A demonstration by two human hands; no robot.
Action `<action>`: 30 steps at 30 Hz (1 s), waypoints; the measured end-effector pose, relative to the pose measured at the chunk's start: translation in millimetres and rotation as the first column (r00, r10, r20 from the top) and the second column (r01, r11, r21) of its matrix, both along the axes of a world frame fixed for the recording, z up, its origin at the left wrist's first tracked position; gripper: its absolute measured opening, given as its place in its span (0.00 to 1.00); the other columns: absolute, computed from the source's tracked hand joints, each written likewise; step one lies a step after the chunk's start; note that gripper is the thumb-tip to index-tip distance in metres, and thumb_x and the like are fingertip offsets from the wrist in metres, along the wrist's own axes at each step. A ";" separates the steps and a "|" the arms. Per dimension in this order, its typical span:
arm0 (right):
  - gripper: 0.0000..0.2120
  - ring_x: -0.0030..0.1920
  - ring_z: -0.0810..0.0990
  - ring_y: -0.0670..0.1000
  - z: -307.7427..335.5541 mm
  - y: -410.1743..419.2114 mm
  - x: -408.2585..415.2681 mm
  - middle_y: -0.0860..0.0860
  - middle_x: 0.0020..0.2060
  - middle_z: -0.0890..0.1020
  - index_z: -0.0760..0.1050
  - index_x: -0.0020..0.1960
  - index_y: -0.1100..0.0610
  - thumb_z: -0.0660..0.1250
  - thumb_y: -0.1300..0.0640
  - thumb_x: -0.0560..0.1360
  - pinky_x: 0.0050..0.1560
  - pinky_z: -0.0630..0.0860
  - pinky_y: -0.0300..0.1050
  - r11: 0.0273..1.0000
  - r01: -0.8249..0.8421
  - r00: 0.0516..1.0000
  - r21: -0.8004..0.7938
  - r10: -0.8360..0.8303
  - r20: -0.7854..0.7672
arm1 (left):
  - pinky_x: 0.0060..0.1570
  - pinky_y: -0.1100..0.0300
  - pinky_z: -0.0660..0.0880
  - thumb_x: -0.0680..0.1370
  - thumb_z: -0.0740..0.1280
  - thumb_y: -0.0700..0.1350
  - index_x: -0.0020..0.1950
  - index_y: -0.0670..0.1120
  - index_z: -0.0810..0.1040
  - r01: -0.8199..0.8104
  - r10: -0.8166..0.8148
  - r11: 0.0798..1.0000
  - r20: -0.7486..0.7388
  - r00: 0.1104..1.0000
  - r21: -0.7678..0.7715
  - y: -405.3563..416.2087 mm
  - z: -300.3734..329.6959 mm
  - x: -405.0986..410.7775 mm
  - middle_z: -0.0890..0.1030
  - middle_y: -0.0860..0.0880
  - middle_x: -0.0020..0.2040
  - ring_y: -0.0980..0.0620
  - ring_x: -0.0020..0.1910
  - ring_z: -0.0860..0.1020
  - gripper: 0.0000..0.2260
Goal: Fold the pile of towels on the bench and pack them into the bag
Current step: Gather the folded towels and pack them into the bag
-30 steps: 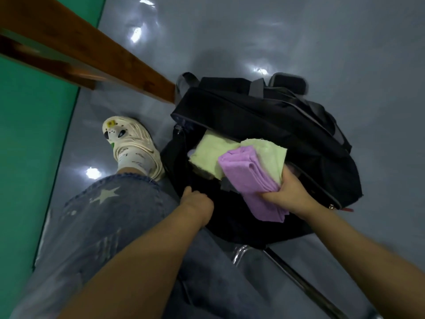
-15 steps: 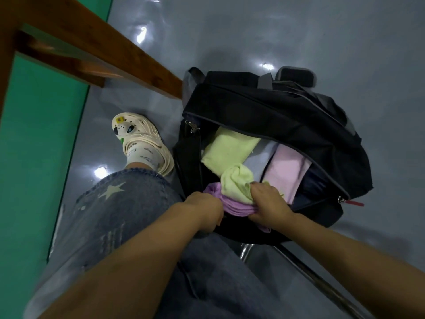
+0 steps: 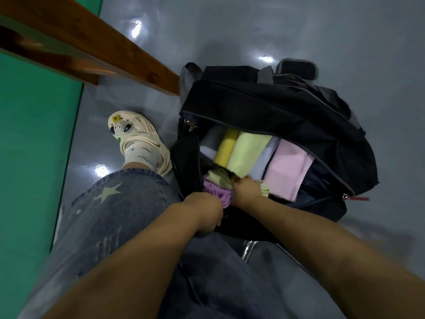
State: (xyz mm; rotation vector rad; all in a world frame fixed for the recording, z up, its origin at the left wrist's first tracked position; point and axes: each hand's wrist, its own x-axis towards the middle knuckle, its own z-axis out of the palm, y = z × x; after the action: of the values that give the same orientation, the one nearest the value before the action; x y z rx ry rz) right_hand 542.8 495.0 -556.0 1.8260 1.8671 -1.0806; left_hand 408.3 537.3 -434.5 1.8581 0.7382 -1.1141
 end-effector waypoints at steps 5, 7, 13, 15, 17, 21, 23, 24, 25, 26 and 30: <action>0.22 0.57 0.76 0.60 -11.9 -17.8 8.4 0.60 0.54 0.79 0.74 0.61 0.59 0.63 0.45 0.75 0.51 0.70 0.47 0.982 0.191 0.979 -0.013 -0.189 0.069 | 0.57 0.56 0.73 0.77 0.68 0.42 0.61 0.52 0.81 -0.013 0.013 1.000 -0.002 1.000 -0.018 0.7 -6.8 -3.7 0.78 0.50 0.62 0.48 0.60 0.75 0.14; 0.22 0.52 0.79 0.63 -10.1 -18.4 8.3 0.64 0.49 0.80 0.77 0.54 0.64 0.64 0.47 0.72 0.51 0.71 0.50 0.962 0.270 0.960 0.037 -0.272 0.071 | 0.56 0.56 0.73 0.77 0.67 0.43 0.62 0.51 0.80 0.006 -0.006 1.000 0.004 1.000 -0.024 -0.4 -7.4 -0.6 0.78 0.50 0.62 0.48 0.60 0.75 0.13; 0.30 0.30 0.80 0.56 -6.3 -12.4 -5.5 0.55 0.33 0.82 0.79 0.47 0.59 0.81 0.48 0.49 0.33 0.76 0.46 0.989 0.008 1.000 0.149 -0.012 0.025 | 0.56 0.58 0.71 0.78 0.66 0.42 0.61 0.52 0.80 -0.023 0.023 1.000 0.013 1.000 -0.021 3.5 -8.6 -1.7 0.78 0.51 0.62 0.48 0.59 0.75 0.13; 0.23 0.29 0.81 0.56 -5.3 -6.2 -2.6 0.55 0.30 0.81 0.81 0.40 0.58 0.82 0.50 0.49 0.37 0.77 0.52 0.996 0.015 0.991 0.089 -0.026 0.128 | 0.56 0.59 0.66 0.78 0.67 0.43 0.62 0.54 0.80 -0.033 0.032 0.999 0.034 0.999 0.035 4.3 -10.0 -4.4 0.77 0.51 0.63 0.48 0.61 0.74 0.14; 0.22 0.44 0.82 0.59 1.9 -1.3 -7.8 0.58 0.43 0.83 0.79 0.53 0.60 0.77 0.53 0.62 0.52 0.75 0.59 1.000 0.001 0.992 0.011 -0.002 0.127 | 0.58 0.58 0.63 0.78 0.67 0.43 0.63 0.57 0.79 -0.050 0.046 0.993 0.047 0.998 0.103 5.7 -12.4 -7.0 0.76 0.52 0.63 0.49 0.62 0.72 0.15; 0.33 0.62 0.73 0.59 18.0 -14.2 1.3 0.58 0.62 0.73 0.63 0.71 0.59 0.70 0.49 0.72 0.61 0.69 0.49 0.996 0.030 0.998 -0.080 -0.026 0.050 | 0.62 0.56 0.61 0.78 0.66 0.44 0.62 0.56 0.79 -0.100 0.094 0.987 0.059 0.994 0.123 9.8 -18.2 -8.3 0.77 0.54 0.63 0.51 0.64 0.72 0.14; 0.25 0.59 0.75 0.59 36.1 -17.3 16.5 0.59 0.59 0.76 0.70 0.67 0.59 0.69 0.51 0.73 0.56 0.73 0.49 0.982 0.172 0.980 -0.075 -0.178 -0.089 | 0.62 0.57 0.65 0.78 0.67 0.45 0.60 0.54 0.81 -0.169 0.164 0.982 0.060 0.985 0.088 13.6 -19.3 -6.6 0.79 0.53 0.60 0.51 0.62 0.74 0.12; 0.19 0.56 0.77 0.59 45.6 -17.0 24.5 0.58 0.55 0.78 0.74 0.62 0.60 0.67 0.53 0.74 0.53 0.74 0.49 0.959 0.276 0.947 -0.069 -0.284 -0.148 | 0.60 0.58 0.69 0.77 0.67 0.46 0.57 0.52 0.83 -0.263 0.258 0.962 0.066 0.964 0.073 17.5 -20.3 -4.9 0.81 0.51 0.58 0.50 0.59 0.76 0.10; 0.13 0.52 0.79 0.58 55.7 -14.9 32.6 0.57 0.51 0.81 0.78 0.56 0.60 0.66 0.55 0.75 0.50 0.75 0.48 0.916 0.397 0.900 -0.057 -0.401 -0.173 | 0.56 0.59 0.73 0.77 0.67 0.46 0.54 0.49 0.83 -0.402 0.397 0.913 0.081 0.914 0.067 22.7 -21.3 -2.8 0.82 0.49 0.55 0.49 0.57 0.78 0.09; 0.08 0.48 0.79 0.56 63.9 -10.4 42.0 0.56 0.46 0.82 0.79 0.50 0.60 0.65 0.56 0.75 0.47 0.75 0.47 0.858 0.512 0.840 -0.030 -0.508 -0.188 | 0.52 0.59 0.74 0.76 0.68 0.47 0.51 0.47 0.83 -0.568 0.560 0.819 0.108 0.821 0.075 29.8 -24.2 1.5 0.82 0.47 0.53 0.48 0.54 0.78 0.07; 0.04 0.38 0.75 0.50 75.4 17.9 62.5 0.51 0.39 0.78 0.76 0.49 0.59 0.63 0.60 0.78 0.38 0.68 0.40 0.605 0.796 0.579 0.005 -0.760 -0.296 | 0.54 0.59 0.72 0.75 0.70 0.50 0.59 0.43 0.75 -0.943 0.905 0.312 0.264 0.333 0.119 57.1 -40.6 28.1 0.77 0.44 0.57 0.47 0.57 0.76 0.17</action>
State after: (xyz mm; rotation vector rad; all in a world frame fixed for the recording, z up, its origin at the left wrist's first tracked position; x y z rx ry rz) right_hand 605.2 513.0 -480.6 2.8443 1.2063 -1.5525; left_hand 436.4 594.4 -475.2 1.2318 1.6472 -0.0693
